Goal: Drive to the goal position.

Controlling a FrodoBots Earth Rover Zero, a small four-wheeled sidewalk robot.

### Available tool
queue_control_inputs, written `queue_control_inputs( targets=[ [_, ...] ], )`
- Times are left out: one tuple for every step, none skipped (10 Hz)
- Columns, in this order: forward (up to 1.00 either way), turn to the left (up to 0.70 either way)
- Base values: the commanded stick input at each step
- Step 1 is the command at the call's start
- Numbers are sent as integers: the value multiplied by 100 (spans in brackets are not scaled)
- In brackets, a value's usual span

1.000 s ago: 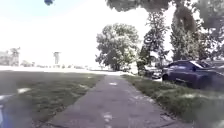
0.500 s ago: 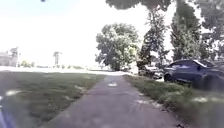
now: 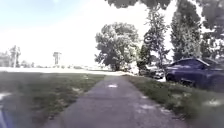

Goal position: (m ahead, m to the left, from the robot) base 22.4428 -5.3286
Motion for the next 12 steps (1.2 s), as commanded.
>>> queue_control_inputs(
  targets=[
    [70, -33],
    [70, 0],
    [70, 0],
    [70, 0],
    [70, 0],
    [70, 0],
    [70, 0],
    [70, 0],
    [70, 0],
    [70, 0],
    [70, 0],
    [70, 0]
  ],
)
